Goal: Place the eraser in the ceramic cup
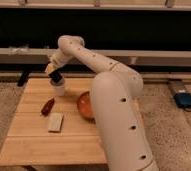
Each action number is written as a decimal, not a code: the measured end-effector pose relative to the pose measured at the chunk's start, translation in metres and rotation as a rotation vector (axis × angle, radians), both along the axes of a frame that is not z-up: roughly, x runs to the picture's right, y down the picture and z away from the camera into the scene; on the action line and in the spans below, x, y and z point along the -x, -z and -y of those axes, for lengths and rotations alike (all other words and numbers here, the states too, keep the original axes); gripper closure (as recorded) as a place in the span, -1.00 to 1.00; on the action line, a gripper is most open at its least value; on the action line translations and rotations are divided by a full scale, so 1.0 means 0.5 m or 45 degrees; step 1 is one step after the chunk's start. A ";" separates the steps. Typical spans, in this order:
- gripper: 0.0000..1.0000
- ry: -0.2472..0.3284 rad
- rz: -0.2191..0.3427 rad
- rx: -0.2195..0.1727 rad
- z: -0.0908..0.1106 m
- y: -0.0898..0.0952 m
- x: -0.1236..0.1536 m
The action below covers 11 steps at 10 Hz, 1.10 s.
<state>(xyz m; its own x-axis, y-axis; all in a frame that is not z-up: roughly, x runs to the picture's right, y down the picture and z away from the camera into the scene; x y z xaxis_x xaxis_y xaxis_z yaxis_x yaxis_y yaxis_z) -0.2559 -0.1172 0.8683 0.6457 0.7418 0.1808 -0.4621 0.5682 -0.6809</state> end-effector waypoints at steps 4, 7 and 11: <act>-0.36 0.017 0.010 0.020 -0.026 -0.009 -0.006; -0.36 0.020 0.005 0.024 -0.032 -0.014 -0.013; -0.36 0.028 -0.001 0.013 -0.032 -0.011 -0.025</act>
